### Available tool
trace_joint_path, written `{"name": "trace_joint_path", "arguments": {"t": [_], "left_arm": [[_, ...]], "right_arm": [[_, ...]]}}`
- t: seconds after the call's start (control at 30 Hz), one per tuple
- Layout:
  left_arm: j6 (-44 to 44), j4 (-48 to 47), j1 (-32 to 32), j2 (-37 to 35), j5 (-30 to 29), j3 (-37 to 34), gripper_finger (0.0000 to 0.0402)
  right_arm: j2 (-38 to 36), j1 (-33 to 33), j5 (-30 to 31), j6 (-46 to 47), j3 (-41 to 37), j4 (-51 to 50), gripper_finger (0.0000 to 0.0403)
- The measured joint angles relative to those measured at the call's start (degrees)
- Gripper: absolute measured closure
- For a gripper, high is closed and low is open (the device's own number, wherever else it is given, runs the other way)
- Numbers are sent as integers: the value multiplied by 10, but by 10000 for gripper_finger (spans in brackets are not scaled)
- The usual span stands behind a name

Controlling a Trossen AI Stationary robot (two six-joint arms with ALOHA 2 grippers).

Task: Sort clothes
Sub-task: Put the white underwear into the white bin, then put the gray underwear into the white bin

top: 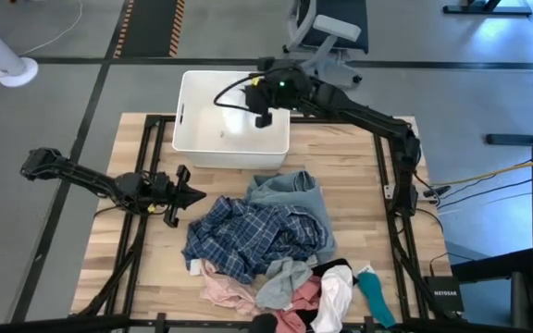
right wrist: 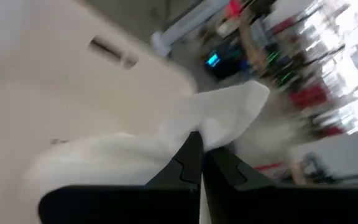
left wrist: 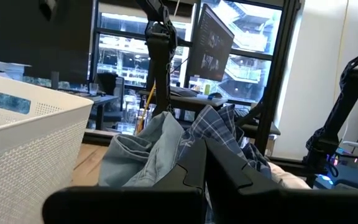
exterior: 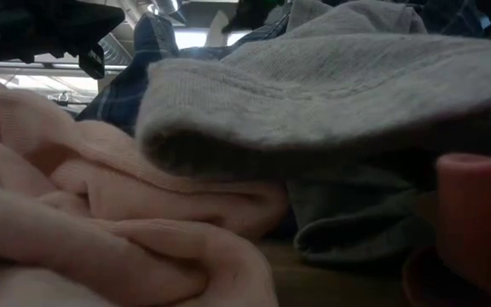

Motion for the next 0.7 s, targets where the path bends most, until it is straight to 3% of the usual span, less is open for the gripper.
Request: {"name": "trace_joint_path", "arguments": {"t": [0.33, 0.53, 0.7], "left_arm": [[-5, 0, 0, 0, 0, 0, 402], [-7, -1, 0, 0, 0, 0, 402], [-6, -1, 0, 0, 0, 0, 402]], "right_arm": [[52, 0, -1, 102, 0, -99, 339], [59, 0, -11, 101, 1, -118, 250], [48, 4, -28, 86, 52, -176, 184]]}}
